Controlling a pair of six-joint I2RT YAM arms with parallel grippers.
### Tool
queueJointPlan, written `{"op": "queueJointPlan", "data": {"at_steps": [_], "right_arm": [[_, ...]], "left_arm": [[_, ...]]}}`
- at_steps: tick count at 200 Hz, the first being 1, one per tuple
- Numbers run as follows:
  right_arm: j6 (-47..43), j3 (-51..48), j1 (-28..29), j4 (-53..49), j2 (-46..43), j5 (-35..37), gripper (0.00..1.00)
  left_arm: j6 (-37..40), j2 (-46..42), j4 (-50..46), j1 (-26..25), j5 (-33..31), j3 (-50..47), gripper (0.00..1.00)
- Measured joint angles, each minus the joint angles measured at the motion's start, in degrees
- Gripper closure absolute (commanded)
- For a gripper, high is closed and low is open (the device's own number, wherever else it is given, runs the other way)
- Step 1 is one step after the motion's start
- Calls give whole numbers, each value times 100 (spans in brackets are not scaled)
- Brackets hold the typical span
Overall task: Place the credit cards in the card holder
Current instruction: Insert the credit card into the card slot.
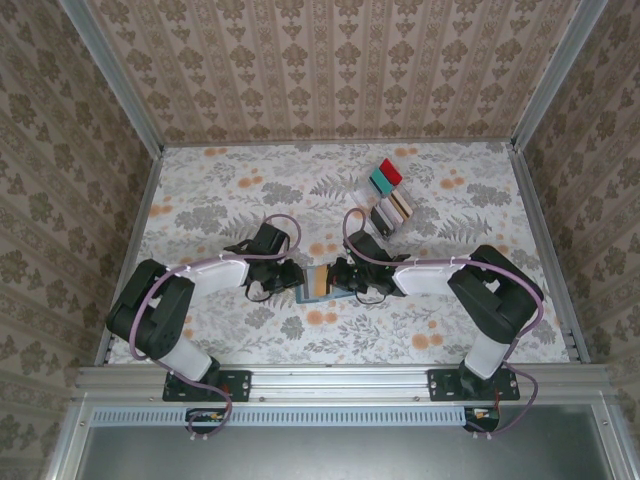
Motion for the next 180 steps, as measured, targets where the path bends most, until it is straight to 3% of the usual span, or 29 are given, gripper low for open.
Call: {"op": "queueJointPlan", "data": {"at_steps": [180], "right_arm": [[-96, -61, -210, -120, -105, -417, 95]], "left_arm": [[0, 74, -7, -9, 2, 76, 76]]}}
